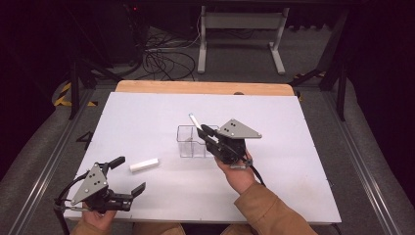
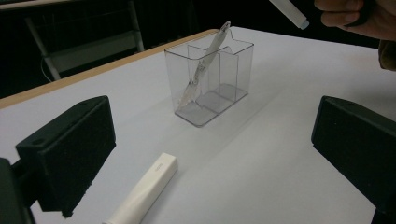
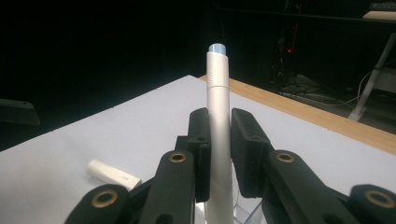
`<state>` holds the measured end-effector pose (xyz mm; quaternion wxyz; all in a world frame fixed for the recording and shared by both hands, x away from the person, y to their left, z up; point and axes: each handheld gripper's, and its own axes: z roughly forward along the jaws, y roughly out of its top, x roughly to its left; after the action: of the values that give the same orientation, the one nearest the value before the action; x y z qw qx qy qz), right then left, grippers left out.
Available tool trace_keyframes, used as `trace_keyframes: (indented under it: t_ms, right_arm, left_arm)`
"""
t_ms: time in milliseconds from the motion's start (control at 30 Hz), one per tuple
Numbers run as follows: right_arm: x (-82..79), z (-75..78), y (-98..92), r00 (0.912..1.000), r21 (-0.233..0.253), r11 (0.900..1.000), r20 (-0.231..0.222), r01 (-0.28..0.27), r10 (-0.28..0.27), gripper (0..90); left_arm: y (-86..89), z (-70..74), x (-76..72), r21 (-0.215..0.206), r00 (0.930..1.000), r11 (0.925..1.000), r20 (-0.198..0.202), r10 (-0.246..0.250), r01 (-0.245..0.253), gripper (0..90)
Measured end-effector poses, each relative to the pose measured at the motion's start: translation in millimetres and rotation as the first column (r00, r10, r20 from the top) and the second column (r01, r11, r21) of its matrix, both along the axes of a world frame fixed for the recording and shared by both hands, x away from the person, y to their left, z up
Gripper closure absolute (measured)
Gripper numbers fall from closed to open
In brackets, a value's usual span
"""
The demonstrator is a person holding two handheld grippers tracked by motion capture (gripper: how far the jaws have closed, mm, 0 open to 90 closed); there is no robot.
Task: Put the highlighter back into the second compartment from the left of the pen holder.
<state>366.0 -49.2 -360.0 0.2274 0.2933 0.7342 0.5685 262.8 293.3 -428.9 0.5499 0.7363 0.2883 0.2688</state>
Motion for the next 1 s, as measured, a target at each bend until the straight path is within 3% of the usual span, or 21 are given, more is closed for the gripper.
trace_keyframes:
  t_ms: [200, 533, 1000]
  right_arm:
    - [10.4, 2.5, 5.9, 0.9999, -0.001, 1.000, 0.012, 0.011, -0.011, 78.7]
    - [33.2, 0.1, 12.5, 0.9992, 0.006, 0.999, -0.016, 0.037, -0.037, 78.5]
    - [49.2, -3.1, 26.6, 0.9988, 0.006, 0.999, -0.010, 0.049, -0.049, 78.5]
  left_arm:
    - [0.3, -0.1, 0.2, 0.001, 1.0000, 1.0000, 0.001, 0.000, 0.000, 0.5]
    - [0.7, -0.1, 0.1, -0.001, 1.0000, 1.0000, 0.001, -0.001, 0.001, 0.4]
    - [1.0, 0.0, 0.5, 0.003, 1.0000, 1.0000, -0.001, -0.001, 0.001, 0.5]
